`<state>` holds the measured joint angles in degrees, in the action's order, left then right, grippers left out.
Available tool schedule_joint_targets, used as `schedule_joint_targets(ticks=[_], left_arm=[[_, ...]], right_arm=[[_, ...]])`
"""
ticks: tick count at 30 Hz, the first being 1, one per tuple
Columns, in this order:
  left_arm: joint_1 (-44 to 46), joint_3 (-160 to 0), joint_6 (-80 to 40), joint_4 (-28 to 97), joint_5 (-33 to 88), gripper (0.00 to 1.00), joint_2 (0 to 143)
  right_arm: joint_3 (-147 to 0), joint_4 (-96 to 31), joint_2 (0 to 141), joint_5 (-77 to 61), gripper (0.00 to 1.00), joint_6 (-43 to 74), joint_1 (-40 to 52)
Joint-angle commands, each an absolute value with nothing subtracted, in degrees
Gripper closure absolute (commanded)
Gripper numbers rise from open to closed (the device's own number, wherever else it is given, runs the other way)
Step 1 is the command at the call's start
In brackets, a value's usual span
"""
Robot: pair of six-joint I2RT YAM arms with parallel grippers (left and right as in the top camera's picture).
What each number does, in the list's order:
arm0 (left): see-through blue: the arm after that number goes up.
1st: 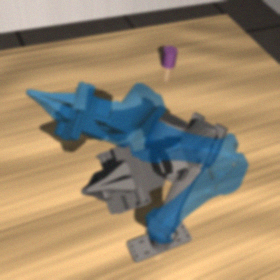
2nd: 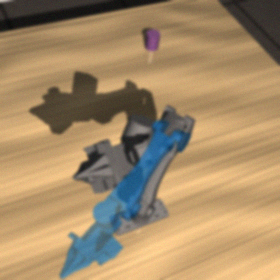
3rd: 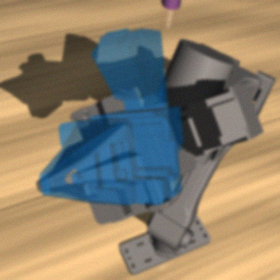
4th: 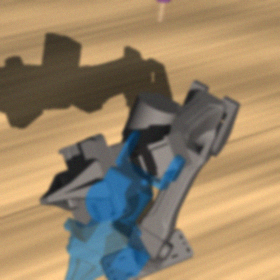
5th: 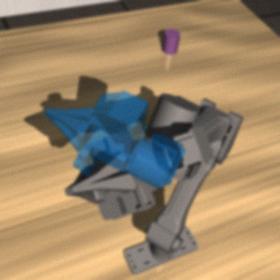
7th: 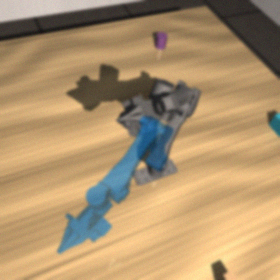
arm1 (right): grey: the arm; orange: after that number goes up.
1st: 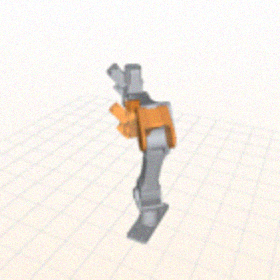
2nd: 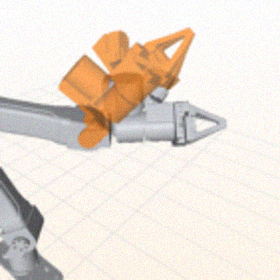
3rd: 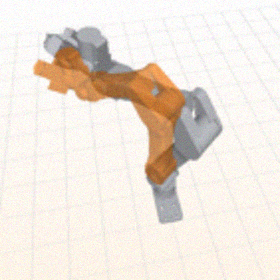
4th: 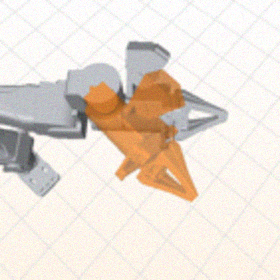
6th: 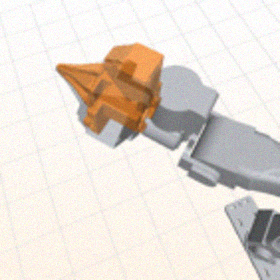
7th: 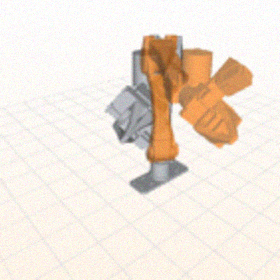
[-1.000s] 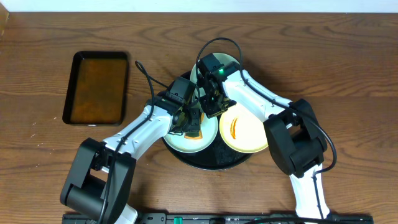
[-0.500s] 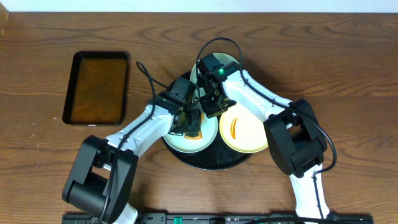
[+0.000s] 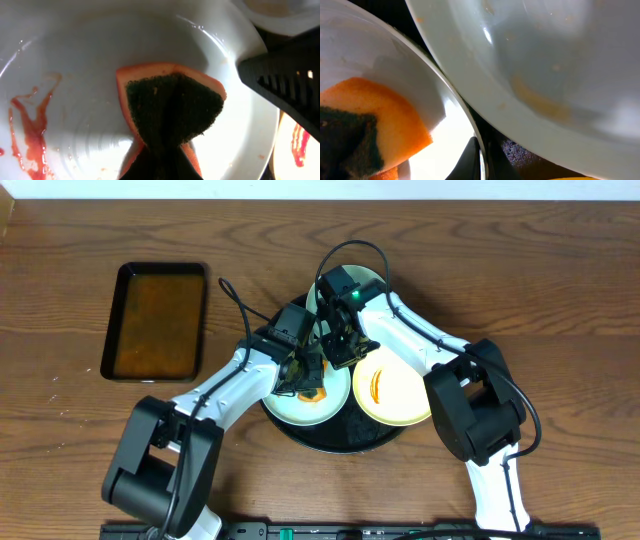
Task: Clean dirty plates on tray and stack at the side
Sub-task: 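Scrub the lower-left green plate with the sponge in the left gripper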
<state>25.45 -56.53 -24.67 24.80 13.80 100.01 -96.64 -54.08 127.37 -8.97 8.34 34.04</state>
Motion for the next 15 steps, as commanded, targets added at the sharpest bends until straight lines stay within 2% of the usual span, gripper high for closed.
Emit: schedule_joint_targets(ticks=[1,5,11,15], left_arm=[[25.30,-55.61,-26.24,23.79,11.86,0.92,102.67],[23.77,-55.61,-28.12,25.69,8.08,0.92,103.02],[19.33,-55.61,-28.77,35.24,-7.16,0.92,103.02],[17.17,-56.03,-27.46,36.12,-8.82,0.92,102.10]], right_arm=[[-96.31,-53.58,127.55,-7.99,0.97,9.17,34.22],[-96.31,-53.93,127.55,-7.99,0.98,9.15,34.20],[-96.31,-53.95,127.55,-7.99,0.98,9.15,34.20],[-96.31,-53.76,127.55,-7.99,0.99,9.15,34.20]])
